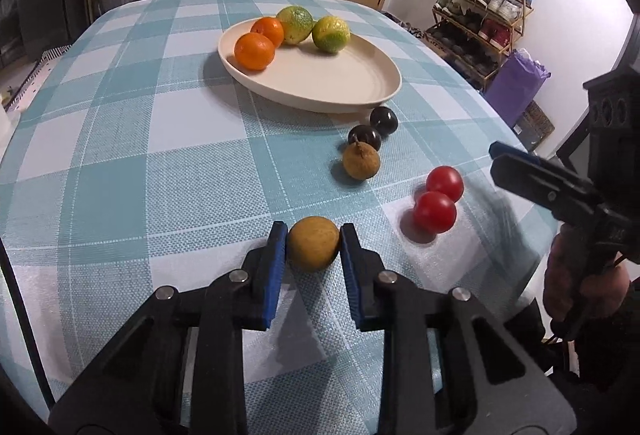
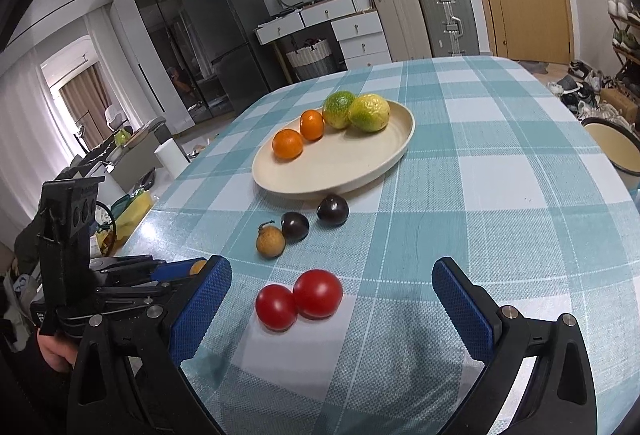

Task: Organize fruits
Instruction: 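Grasp a red tomato with the right tool while the left tool holds the brown fruit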

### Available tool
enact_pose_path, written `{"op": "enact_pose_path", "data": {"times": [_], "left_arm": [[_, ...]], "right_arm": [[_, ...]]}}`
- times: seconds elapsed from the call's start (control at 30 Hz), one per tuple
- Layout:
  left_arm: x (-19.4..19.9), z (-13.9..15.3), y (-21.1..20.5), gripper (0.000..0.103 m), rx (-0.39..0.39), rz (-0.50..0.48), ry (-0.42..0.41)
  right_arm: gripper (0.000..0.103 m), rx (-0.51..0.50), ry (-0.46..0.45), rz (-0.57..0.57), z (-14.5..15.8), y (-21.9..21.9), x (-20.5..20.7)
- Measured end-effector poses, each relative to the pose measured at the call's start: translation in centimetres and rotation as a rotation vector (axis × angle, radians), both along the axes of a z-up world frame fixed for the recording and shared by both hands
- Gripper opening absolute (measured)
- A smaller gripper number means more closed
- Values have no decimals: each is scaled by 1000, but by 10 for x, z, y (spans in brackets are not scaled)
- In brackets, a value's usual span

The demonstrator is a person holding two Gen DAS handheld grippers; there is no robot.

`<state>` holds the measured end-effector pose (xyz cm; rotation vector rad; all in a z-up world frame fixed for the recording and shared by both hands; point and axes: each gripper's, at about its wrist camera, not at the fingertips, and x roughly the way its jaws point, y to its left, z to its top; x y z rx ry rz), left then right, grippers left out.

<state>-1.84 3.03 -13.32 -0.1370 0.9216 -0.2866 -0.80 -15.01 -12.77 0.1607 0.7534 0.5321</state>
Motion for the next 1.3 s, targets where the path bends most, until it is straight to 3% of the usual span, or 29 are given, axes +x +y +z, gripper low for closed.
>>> {"op": "enact_pose_path", "data": {"times": [0.2,0.37,0.43,0.5,0.67,0.73,0.97,1.03,1.3], "left_arm": [[-3,7,7,24,-24,10,-12],[-5,9,8,24,-32,5,-11],[-5,8,7,24,-32,4,-5],[-5,7,8,24,-35,7,-1],[-5,6,9,24,-40,12,6],[-4,5,10,24,-42,14,7],[-3,6,12,24,-49,19,11],[-3,8,12,24,-48,23,7],[6,25,20,24,-73,45,-26]], "right_arm": [[102,13,37,8,-6,2,4],[94,24,65,5,-12,2,7],[82,28,77,5,-14,2,9],[81,29,98,2,-17,3,11],[68,46,130,-8,-20,3,15],[57,44,144,-10,-23,3,16],[45,28,161,11,-25,11,17],[36,34,167,24,-26,12,17],[31,18,156,45,-25,17,17]]}}
